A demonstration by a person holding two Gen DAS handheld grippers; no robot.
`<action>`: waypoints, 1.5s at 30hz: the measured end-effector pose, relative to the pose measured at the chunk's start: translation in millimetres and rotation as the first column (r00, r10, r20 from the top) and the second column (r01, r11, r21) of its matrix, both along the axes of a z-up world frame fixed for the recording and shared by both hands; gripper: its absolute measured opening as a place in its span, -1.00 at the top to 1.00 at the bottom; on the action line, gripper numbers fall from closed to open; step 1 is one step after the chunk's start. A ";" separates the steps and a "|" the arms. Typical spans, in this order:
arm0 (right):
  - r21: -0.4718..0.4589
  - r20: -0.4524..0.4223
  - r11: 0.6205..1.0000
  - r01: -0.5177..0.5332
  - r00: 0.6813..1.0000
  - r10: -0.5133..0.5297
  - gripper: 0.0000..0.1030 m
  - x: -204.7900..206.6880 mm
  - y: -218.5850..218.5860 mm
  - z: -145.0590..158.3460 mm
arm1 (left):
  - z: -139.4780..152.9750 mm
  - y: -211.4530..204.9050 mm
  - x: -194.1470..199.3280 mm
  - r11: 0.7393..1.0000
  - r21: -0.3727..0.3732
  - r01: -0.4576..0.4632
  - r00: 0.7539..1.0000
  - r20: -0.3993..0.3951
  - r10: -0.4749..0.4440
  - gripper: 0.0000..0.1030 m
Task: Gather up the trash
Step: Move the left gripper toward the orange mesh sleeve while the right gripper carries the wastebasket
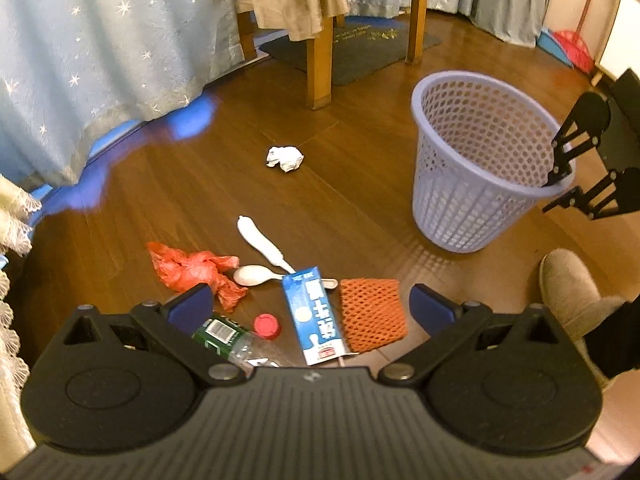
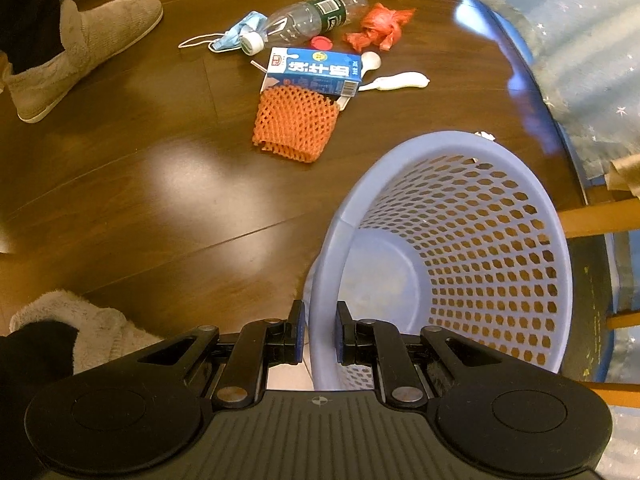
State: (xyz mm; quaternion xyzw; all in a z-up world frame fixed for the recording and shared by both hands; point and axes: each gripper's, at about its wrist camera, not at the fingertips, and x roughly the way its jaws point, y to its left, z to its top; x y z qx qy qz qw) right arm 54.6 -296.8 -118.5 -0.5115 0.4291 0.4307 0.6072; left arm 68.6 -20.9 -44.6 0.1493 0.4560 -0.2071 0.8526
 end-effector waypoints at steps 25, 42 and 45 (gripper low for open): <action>0.003 0.072 0.992 -0.127 0.989 0.127 0.82 9.2 34.4 -13.9 | -41.2 33.0 16.4 0.989 0.070 0.127 0.990 -0.071 -0.122 -0.99; -0.082 0.046 0.971 -0.226 0.972 0.231 0.83 22.1 56.8 -18.4 | -92.2 46.6 24.7 0.997 -0.027 0.079 0.993 -0.091 -0.081 -0.99; -0.118 0.044 0.960 -0.255 0.964 0.262 0.83 22.1 56.7 -22.3 | -103.2 36.2 18.5 0.995 -0.030 0.090 0.991 -0.098 -0.093 -0.99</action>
